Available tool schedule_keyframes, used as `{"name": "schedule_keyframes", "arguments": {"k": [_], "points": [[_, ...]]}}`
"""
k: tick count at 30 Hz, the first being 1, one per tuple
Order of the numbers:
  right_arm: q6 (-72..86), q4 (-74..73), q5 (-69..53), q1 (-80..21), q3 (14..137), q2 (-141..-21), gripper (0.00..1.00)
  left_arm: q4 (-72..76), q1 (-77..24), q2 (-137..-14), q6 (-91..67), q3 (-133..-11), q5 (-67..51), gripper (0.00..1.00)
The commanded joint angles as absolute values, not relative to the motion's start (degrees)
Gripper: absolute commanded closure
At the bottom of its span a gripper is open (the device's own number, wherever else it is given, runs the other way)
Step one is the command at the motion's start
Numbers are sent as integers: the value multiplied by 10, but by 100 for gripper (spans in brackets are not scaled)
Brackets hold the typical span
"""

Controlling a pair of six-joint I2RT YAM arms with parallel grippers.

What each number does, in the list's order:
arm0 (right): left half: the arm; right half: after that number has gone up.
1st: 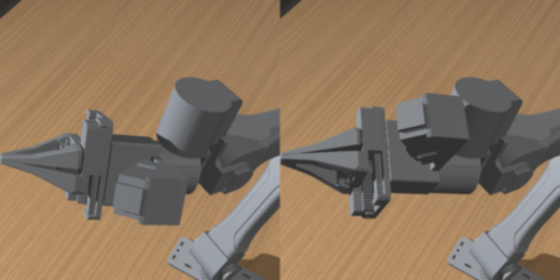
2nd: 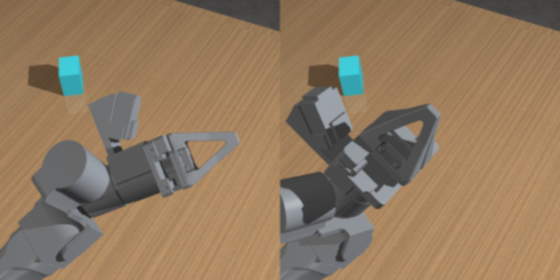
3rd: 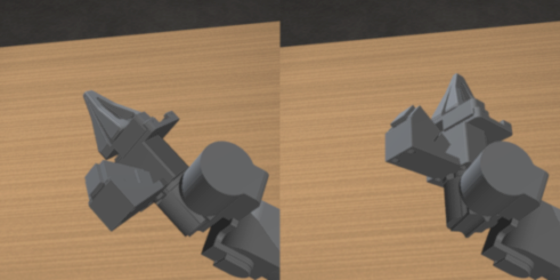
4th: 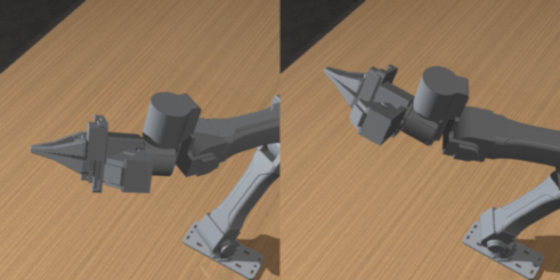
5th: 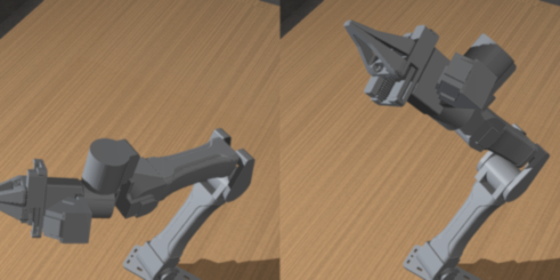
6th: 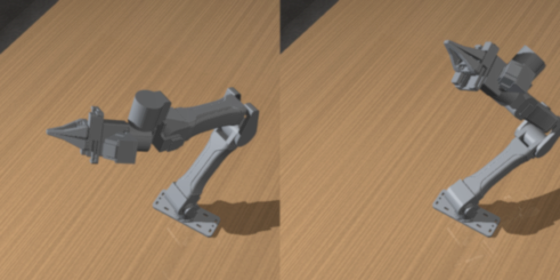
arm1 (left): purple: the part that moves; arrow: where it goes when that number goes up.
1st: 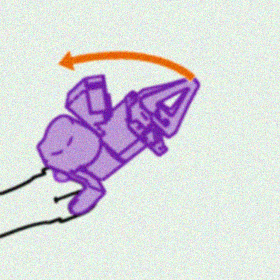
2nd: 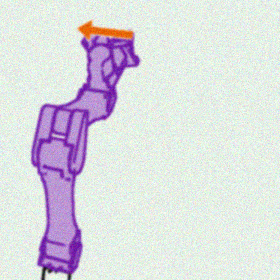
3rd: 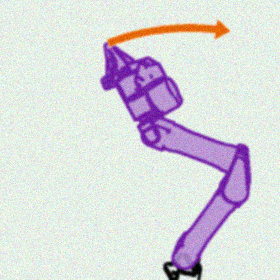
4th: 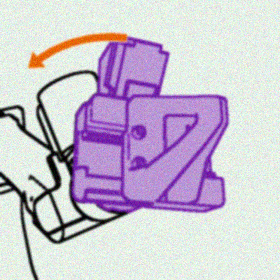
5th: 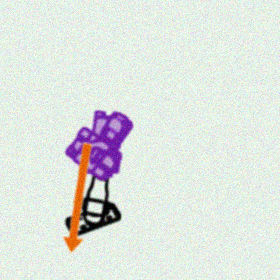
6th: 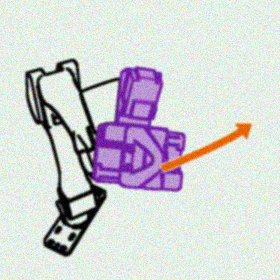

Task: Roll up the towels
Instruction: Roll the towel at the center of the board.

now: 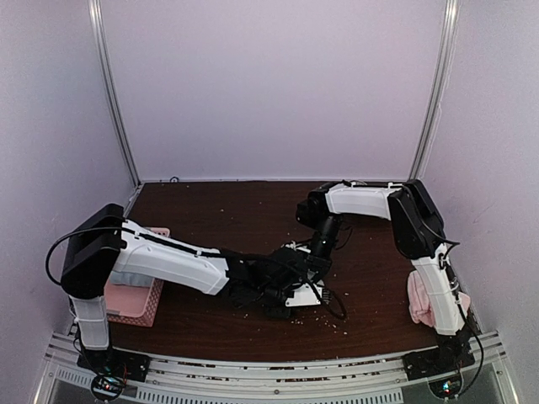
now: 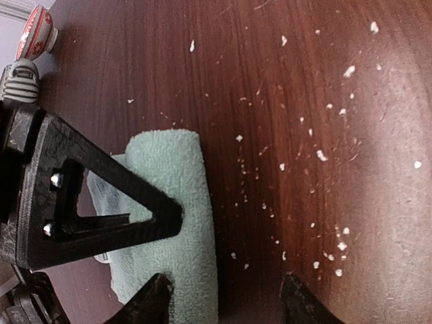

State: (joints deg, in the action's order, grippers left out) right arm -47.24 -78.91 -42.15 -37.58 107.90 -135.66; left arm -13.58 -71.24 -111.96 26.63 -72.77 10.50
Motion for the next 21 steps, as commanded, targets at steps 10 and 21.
{"name": "schedule_keyframes", "arguments": {"k": [10, 21], "points": [[-466, -765, -362, -379, 1048, -1399, 81, -66, -715, -1147, 352, -738, 210, 48], [-477, -777, -379, -380, 1049, -1382, 80, -87, -705, -1192, 322, -756, 225, 69]]}}
